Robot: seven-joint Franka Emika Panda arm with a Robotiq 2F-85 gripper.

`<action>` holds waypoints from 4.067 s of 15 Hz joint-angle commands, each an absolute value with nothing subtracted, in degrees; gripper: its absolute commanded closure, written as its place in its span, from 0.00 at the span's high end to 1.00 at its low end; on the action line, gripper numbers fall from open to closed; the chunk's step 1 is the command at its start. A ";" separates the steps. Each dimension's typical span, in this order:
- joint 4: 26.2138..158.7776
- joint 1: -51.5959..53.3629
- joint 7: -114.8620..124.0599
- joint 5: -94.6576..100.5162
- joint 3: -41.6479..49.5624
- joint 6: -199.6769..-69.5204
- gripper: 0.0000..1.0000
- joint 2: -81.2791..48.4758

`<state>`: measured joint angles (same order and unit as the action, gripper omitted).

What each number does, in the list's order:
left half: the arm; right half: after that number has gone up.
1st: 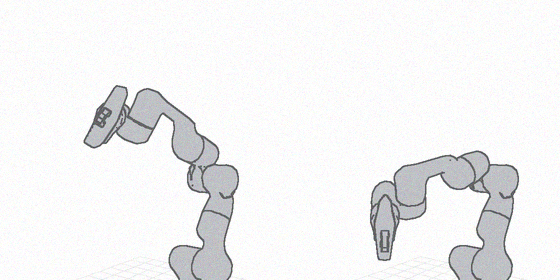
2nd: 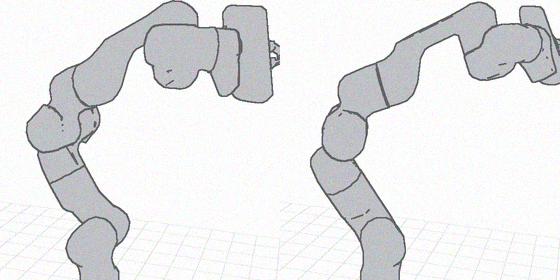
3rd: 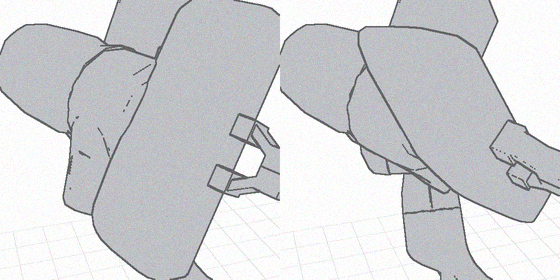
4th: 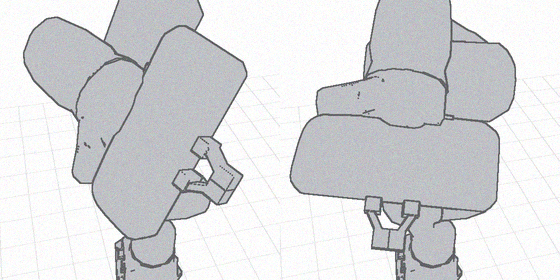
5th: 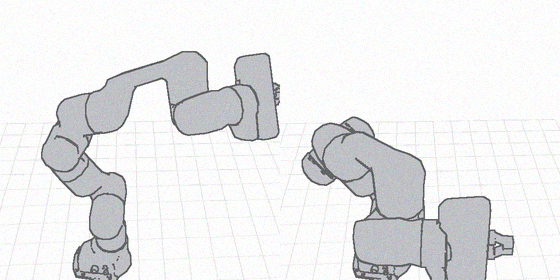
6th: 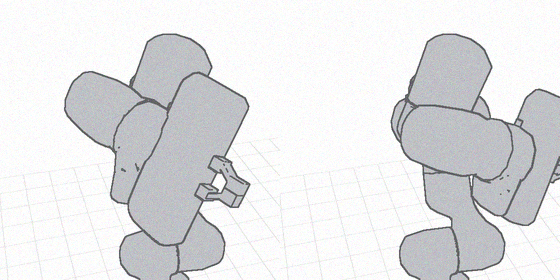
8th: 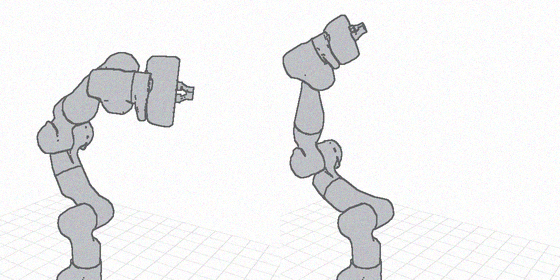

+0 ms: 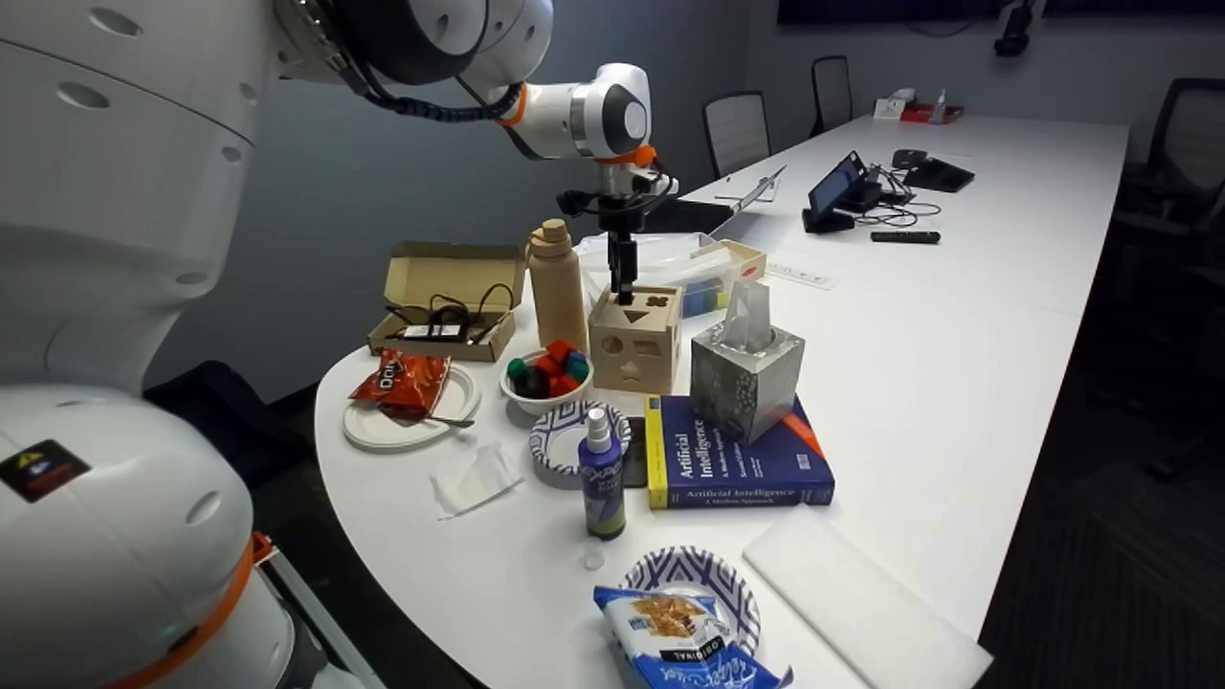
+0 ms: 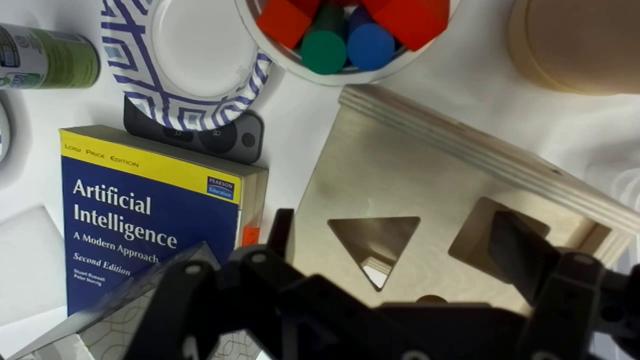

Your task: Open the cube-shaped object completely

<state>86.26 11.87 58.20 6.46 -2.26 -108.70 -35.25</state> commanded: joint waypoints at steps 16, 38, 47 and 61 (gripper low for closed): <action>80.69 14.44 61.83 5.90 0.68 -106.65 1.00 -39.70; 83.76 13.77 65.46 5.09 1.08 -101.81 1.00 -37.34; 86.41 13.78 68.13 4.18 1.06 -101.87 1.00 -35.86; 94.94 12.67 71.97 3.64 1.25 -103.35 1.00 -30.69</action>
